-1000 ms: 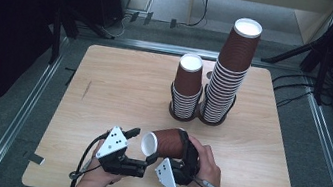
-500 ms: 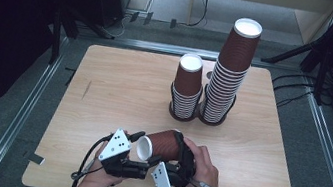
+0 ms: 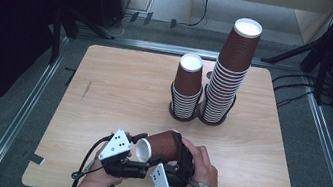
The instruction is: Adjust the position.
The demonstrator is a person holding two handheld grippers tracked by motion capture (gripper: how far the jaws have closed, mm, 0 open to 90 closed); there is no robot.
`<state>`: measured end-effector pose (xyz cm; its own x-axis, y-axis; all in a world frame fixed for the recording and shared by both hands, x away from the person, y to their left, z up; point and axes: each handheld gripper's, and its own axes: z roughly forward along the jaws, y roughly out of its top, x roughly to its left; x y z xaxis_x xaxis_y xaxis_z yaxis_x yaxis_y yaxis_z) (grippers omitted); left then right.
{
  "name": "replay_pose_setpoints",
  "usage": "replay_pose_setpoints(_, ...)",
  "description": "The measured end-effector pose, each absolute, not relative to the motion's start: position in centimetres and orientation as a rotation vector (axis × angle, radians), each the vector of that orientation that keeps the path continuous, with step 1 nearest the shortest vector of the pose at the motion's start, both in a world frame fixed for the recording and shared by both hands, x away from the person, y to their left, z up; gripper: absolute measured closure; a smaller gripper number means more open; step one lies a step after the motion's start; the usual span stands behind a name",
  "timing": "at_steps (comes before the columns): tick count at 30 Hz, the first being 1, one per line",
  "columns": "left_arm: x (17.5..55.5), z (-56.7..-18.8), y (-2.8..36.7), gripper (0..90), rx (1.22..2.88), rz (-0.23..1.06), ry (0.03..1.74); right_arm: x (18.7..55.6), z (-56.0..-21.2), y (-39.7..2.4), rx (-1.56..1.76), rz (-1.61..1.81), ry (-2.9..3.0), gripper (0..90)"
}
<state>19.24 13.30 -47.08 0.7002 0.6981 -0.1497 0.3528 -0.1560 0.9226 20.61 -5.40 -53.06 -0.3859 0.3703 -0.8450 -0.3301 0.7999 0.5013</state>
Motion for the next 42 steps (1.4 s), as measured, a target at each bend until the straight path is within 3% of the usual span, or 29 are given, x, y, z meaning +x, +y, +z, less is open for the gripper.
replay_pose_setpoints(14,19.2,-47.0,13.5,22.0,1.771,0.365,0.829,20.5,-53.3,-5.5,0.053,0.794,1.82,7.2)
replay_pose_setpoints(21,19.5,-46.8,14.2,22.5,1.762,0.37,0.828,20.5,-53.0,-5.9,0.118,0.828,1.845,0.1)
replay_pose_setpoints(42,19.8,-46.4,16.7,22.4,1.615,0.472,0.898,21.4,-52.1,-7.6,0.418,1.052,1.853,0.1)
